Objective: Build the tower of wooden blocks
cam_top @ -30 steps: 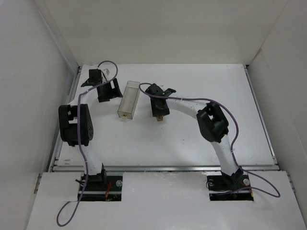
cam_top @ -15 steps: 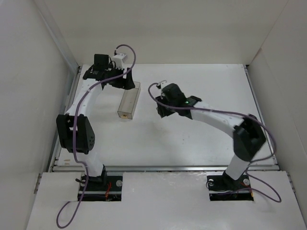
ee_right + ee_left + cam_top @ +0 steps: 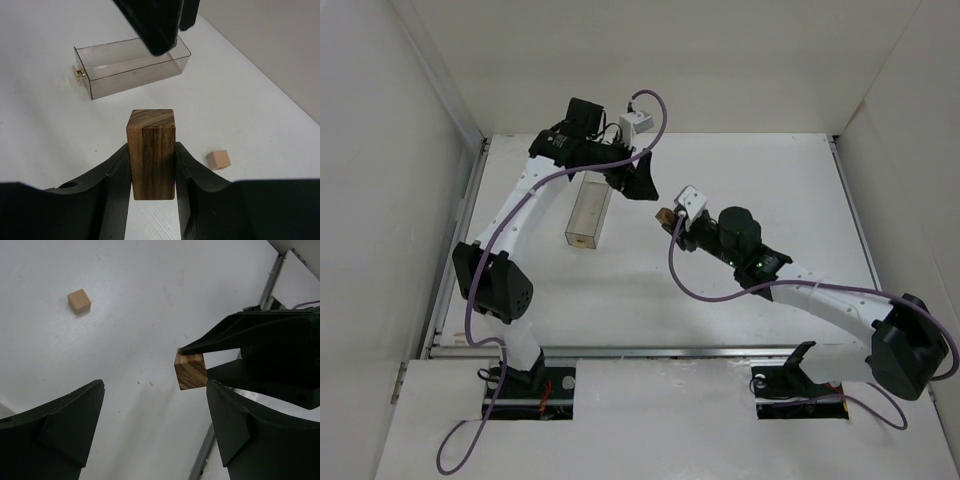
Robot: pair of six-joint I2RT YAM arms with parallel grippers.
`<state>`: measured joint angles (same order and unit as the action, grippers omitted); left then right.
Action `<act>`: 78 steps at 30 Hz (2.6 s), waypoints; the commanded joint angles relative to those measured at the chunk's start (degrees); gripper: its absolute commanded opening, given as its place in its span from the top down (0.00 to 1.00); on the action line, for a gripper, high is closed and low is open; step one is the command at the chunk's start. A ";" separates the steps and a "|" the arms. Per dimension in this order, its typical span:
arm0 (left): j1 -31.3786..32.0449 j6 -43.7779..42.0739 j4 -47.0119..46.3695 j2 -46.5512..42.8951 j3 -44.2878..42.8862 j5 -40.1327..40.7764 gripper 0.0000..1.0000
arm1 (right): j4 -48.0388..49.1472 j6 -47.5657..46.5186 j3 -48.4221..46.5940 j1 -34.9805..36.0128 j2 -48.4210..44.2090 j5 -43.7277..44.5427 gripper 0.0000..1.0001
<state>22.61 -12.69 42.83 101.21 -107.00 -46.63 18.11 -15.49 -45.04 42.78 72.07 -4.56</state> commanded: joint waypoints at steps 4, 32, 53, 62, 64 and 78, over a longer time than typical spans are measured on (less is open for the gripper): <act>3.84 -0.75 4.71 -1.80 -0.75 1.26 0.19 | 7.38 -2.97 -1.11 -0.07 -0.35 -1.42 1.00; 8.41 0.92 2.00 2.85 2.41 2.41 1.00 | 3.89 -0.08 -1.98 -0.07 -1.94 -0.20 0.64; 17.90 -39.52 -7.50 15.86 8.04 29.13 1.00 | -34.10 18.65 -6.02 -2.18 -37.70 22.74 0.00; 20.02 -39.61 -5.21 19.90 7.51 29.76 0.98 | -36.92 19.18 -6.64 -2.18 -39.46 25.56 0.00; 20.02 -38.90 -5.21 19.90 7.51 29.76 0.95 | -37.44 19.18 -6.64 -2.18 -39.47 25.56 0.00; 20.02 -40.22 -7.14 17.37 9.62 28.36 0.48 | -36.92 20.31 -6.12 -2.18 -41.14 23.37 0.00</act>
<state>42.57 -51.62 35.44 121.01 -98.15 -16.69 -19.31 3.57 -50.24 40.88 31.44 20.23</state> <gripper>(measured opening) 0.504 0.999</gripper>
